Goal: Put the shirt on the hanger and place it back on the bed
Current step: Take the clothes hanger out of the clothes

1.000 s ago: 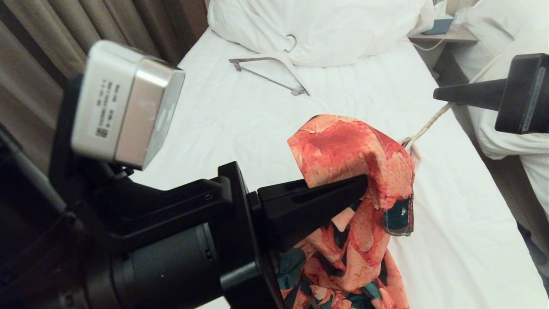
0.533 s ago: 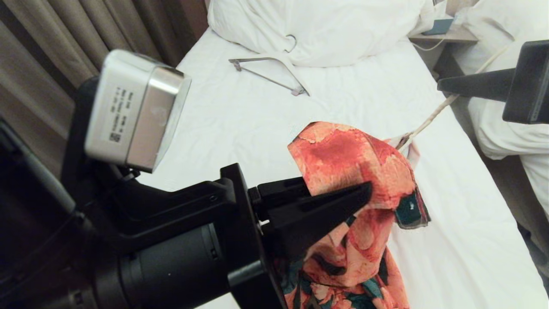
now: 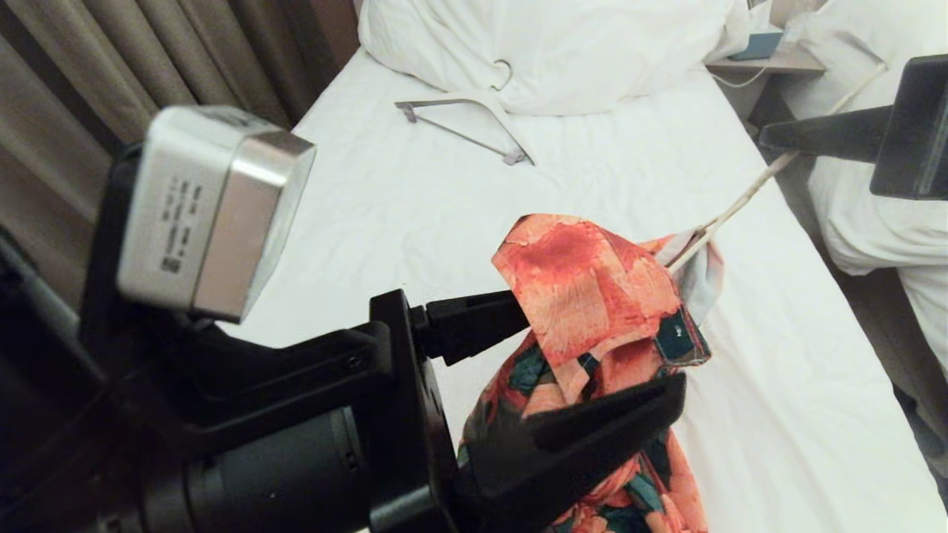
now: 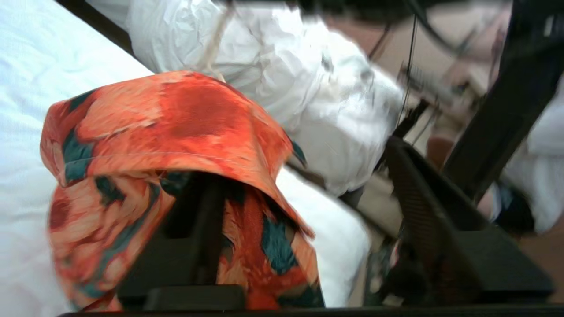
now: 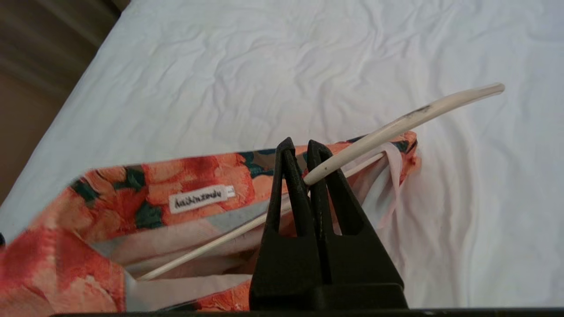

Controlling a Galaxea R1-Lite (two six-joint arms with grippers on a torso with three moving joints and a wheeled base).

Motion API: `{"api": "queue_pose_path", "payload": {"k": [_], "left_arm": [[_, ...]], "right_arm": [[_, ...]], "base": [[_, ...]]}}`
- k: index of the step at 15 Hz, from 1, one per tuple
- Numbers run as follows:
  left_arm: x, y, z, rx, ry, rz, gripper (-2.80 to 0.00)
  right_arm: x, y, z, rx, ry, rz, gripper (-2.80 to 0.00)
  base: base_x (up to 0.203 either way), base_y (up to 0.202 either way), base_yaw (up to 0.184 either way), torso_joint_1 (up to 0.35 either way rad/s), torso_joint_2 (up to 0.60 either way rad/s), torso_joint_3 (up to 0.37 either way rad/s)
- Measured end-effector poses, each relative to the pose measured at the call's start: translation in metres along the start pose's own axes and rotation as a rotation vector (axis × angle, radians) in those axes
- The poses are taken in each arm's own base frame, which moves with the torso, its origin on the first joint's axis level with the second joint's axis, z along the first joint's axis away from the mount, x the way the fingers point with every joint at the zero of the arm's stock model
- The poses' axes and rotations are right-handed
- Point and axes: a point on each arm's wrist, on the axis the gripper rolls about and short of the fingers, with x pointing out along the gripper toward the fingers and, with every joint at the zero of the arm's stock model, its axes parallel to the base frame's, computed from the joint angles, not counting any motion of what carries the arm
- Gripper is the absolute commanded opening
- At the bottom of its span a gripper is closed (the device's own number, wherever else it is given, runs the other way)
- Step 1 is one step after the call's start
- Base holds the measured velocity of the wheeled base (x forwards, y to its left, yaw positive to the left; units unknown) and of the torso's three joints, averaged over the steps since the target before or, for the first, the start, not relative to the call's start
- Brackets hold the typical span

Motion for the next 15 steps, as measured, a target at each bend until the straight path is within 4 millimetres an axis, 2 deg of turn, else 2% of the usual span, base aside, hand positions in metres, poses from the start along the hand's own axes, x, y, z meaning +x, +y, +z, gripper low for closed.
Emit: {"api": "queue_pose_path", "payload": {"k": [4,8,11,12,15], "left_arm": [[-0.01,0.0,0.0,0.053,0.037,0.0,0.0],[-0.019,0.007,0.016,0.07,-0.019,0.044,0.0],[-0.03,0.022,0.032,0.09,-0.052,0.127,0.0],[-0.033,0.028,0.036,0.094,-0.049,0.161,-2.8],[-0.043,0.043,0.049,0.113,-0.068,0.212,-2.8]], "right_arm": [[0.003,-0.003,0.006,-0.03,-0.02,-0.024,-2.8],[0.007,-0.007,0.007,-0.036,-0.024,-0.052,-2.8],[0.01,-0.01,0.008,-0.036,-0.023,-0.067,-2.8],[0.011,-0.01,0.008,-0.036,-0.024,-0.072,-2.8],[0.015,-0.013,0.008,-0.046,-0.017,-0.085,-2.8]], "base": [[0.0,0.0,0.0,0.0,0.0,0.0],[0.0,0.0,0.0,0.0,0.0,0.0],[0.0,0.0,0.0,0.0,0.0,0.0],[0.0,0.0,0.0,0.0,0.0,0.0],[0.0,0.0,0.0,0.0,0.0,0.0]]}}
